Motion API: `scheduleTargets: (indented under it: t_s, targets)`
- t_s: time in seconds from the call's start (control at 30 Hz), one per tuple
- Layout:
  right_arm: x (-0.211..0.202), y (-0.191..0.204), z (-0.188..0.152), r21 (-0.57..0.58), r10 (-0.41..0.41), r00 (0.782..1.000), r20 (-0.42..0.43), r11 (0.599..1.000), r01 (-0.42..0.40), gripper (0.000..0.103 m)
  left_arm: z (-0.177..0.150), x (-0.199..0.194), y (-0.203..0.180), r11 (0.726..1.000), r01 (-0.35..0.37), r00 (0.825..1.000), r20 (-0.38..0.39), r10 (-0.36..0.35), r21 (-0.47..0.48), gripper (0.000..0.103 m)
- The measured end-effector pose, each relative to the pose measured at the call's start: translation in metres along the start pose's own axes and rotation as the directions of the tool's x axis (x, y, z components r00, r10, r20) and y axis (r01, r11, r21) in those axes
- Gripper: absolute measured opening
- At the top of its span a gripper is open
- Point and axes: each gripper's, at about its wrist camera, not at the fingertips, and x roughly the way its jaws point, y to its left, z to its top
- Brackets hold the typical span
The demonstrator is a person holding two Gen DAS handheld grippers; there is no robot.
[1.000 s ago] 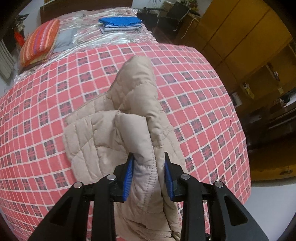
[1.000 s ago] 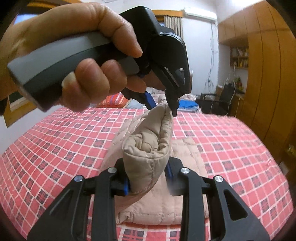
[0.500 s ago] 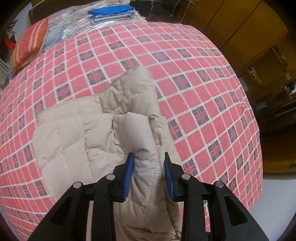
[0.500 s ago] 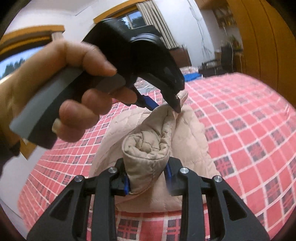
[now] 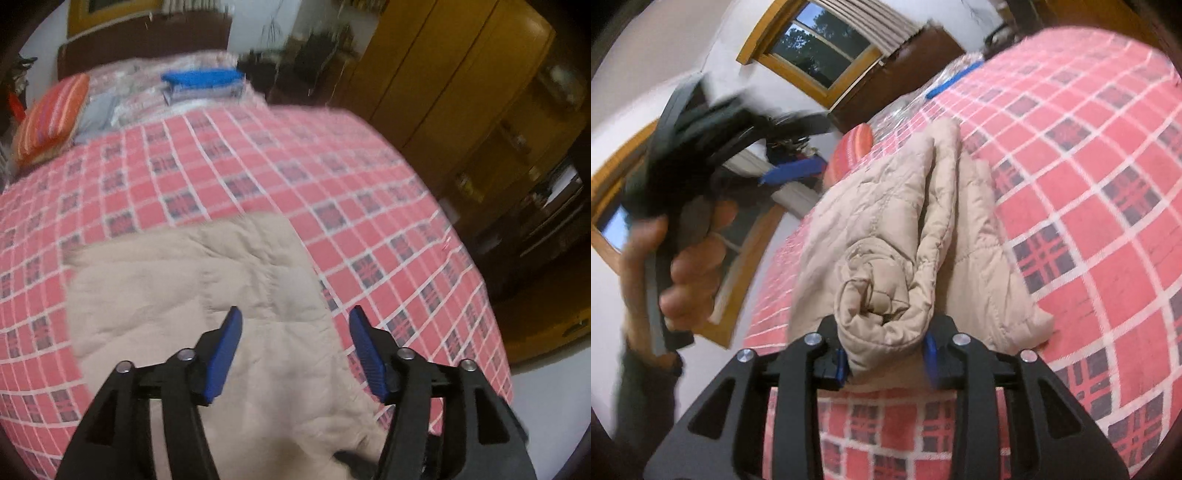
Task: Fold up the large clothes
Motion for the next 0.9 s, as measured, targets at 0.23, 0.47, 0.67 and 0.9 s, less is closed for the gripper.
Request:
scheduleTargets:
  t_s: [0.23, 0.47, 0.67, 0.9]
  targets:
    - [-0.001, -0.013, 0.045, 0.101, 0.17, 0.981, -0.096, 0.982, -0.16, 0.07, -0.077, -0.053, 0.043, 0.994, 0.105, 0.992, 0.072, -0.107, 0.028, 0.069]
    - [0.05, -0.026, 0.106, 0.18, 0.195, 0.954, -0.229, 0.971, -0.155, 0.075, -0.128, -0.049, 0.047, 0.962, 0.272, 0.957, 0.101, -0.272, 0.018, 0.069]
    - [0.085, -0.021, 0.13, 0.172, 0.146, 0.946, -0.289, 0.98, -0.098, 0.071, -0.14, -0.014, 0.04, 0.948, 0.317, 0.947, 0.059, -0.317, 0.011, 0.069]
    - [0.047, -0.023, 0.137, 0.139, 0.101, 0.971, -0.217, 0.988, -0.072, 0.069, -0.138, -0.001, 0.053, 0.935, 0.354, 0.935, 0.054, -0.352, -0.036, 0.069]
